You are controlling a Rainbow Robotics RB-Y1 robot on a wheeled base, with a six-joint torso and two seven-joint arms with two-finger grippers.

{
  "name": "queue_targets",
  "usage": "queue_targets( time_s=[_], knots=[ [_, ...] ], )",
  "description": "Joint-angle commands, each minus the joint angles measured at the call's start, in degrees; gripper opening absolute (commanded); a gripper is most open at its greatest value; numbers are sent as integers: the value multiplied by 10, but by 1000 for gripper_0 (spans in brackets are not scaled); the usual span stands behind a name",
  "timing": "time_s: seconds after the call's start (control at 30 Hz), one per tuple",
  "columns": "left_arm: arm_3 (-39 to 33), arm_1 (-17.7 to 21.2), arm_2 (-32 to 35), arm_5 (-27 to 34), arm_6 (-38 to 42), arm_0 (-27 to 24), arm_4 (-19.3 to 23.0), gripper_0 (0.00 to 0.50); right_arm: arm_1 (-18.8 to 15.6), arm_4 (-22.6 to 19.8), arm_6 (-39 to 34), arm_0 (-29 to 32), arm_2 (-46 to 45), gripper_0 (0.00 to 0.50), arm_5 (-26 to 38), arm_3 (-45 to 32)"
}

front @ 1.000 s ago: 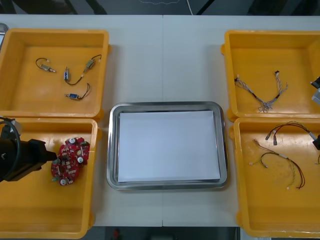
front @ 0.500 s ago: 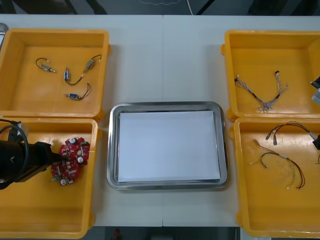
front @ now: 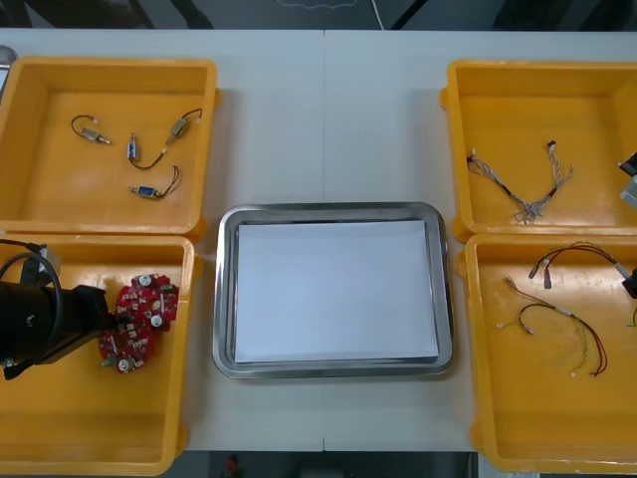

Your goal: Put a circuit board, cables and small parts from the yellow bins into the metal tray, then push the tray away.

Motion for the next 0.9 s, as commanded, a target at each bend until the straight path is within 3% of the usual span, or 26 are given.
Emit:
queue_targets(
  time_s=[0.03,0.53,0.7,0.9],
  knots=[
    [-7,21,-6,-2,-44,11,5,0,-20,0,1,-12,6,0,2,-3],
    [-133,22,105,190,-23,-5,46,0,-20,0,1,-12,6,0,2,-3],
    [-166,21,108,236,-10,-31,55,0,-20,-2,1,-12,5,0,2,-3],
    [-192,22,71,293,5,-102,61,0,-20,-4,1,-12,6,0,2,-3]
  ],
)
